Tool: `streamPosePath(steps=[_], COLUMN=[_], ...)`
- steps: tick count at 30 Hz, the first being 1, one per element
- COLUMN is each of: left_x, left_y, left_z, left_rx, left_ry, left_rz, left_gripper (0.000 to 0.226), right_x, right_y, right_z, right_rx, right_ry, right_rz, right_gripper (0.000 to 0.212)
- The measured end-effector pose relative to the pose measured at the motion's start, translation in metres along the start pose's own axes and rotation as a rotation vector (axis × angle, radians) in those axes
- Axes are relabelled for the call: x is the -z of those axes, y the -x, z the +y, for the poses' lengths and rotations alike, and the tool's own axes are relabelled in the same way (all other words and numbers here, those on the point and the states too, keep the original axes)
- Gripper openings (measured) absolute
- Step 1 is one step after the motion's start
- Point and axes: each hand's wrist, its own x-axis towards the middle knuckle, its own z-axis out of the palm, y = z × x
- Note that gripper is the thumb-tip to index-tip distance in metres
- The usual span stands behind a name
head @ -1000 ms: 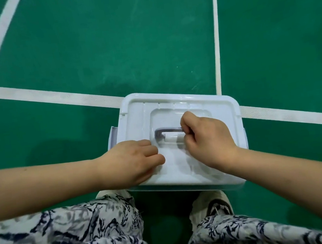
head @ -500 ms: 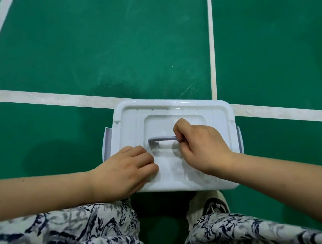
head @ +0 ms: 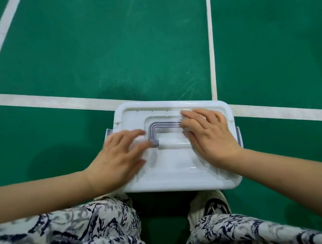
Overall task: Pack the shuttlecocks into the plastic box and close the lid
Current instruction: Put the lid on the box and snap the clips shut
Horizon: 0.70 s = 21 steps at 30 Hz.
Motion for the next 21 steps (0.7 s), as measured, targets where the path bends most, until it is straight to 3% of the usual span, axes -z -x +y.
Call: streamPosePath(steps=[4, 7, 9, 11, 14, 17, 21], left_x=[0.01, 0.015, 0.014, 0.011, 0.012, 0.016, 0.018], left_y=[-0.004, -0.005, -0.008, -0.01, -0.012, -0.012, -0.011], left_z=[-0.013, -0.015, -0.011, -0.009, -0.006, -0.003, -0.002], left_rx=[0.593, 1.015, 1.217, 1.28, 1.228, 1.154, 1.11], left_ry=[0.192, 0.515, 0.72, 0.791, 0.771, 0.736, 0.759], left_rz=[-0.002, -0.085, -0.141, -0.154, -0.065, -0.025, 0.004], left_gripper=[0.07, 0.101, 0.105, 0.095, 0.058, 0.041, 0.034], right_x=[0.009, 0.02, 0.025, 0.03, 0.03, 0.029, 0.032], right_y=[0.015, 0.026, 0.032, 0.037, 0.04, 0.04, 0.04], right_z=[0.009, 0.015, 0.018, 0.019, 0.022, 0.022, 0.024], right_rx=[-0.092, -0.319, -0.528, -0.744, -1.044, -1.135, -1.093], right_ry=[0.197, 0.095, -0.007, -0.147, -0.481, -0.608, -0.601], right_rz=[-0.141, -0.232, -0.274, -0.264, -0.269, -0.266, -0.192], right_gripper=[0.039, 0.051, 0.065, 0.082, 0.096, 0.085, 0.057])
